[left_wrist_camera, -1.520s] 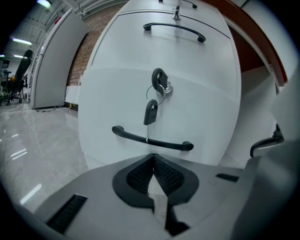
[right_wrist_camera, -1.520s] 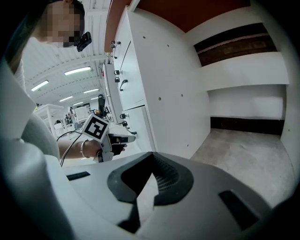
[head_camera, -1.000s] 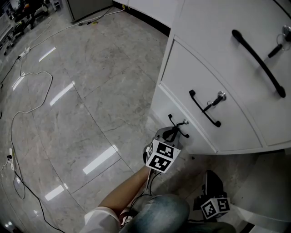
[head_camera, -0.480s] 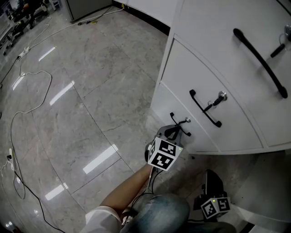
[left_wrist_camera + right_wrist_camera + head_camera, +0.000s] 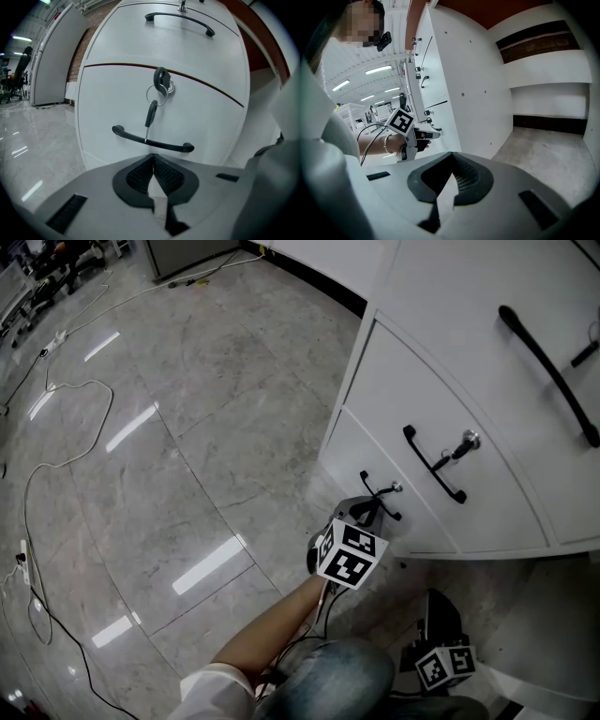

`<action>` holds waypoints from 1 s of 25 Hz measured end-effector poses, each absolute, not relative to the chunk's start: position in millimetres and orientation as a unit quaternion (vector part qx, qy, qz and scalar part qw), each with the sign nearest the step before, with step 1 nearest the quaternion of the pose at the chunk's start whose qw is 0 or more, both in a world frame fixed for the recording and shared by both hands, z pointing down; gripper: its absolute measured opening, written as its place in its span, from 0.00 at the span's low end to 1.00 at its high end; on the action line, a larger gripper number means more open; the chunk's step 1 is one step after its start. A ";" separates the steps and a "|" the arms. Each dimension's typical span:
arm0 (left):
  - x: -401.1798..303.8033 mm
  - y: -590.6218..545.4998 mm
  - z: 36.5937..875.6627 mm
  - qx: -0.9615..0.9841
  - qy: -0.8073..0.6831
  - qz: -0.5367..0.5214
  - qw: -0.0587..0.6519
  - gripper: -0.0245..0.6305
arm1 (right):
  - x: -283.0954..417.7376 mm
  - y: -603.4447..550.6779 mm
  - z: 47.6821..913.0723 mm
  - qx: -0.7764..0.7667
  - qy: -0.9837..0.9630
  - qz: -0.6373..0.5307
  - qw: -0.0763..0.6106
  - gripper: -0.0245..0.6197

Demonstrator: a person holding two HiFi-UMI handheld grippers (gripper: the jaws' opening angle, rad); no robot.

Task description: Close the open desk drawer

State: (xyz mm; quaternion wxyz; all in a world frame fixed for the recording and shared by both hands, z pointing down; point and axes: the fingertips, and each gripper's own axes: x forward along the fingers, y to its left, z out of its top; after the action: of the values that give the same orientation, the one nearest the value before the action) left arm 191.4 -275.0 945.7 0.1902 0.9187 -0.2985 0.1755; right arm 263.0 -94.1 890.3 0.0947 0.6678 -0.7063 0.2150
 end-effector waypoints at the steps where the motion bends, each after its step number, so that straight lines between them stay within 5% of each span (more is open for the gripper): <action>1: 191.3 -274.8 946.0 0.919 -0.295 0.170 0.197 0.05 | 261.3 -94.2 890.1 0.667 -0.707 0.215 0.095 0.04; 7: 188.1 -274.9 943.8 0.921 -0.280 0.143 0.228 0.05 | 262.3 -96.0 888.1 0.673 -0.702 0.214 0.091 0.04; 25: 64.8 -227.7 904.0 0.940 -0.279 0.110 0.163 0.05 | 168.9 -166.6 904.2 0.591 -0.773 0.226 0.038 0.04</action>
State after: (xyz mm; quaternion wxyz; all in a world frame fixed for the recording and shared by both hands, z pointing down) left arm 64.8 -227.7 904.0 0.1632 0.9398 -0.2794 0.1098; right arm 168.9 -166.6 904.2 0.0382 0.5909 -0.7734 0.2264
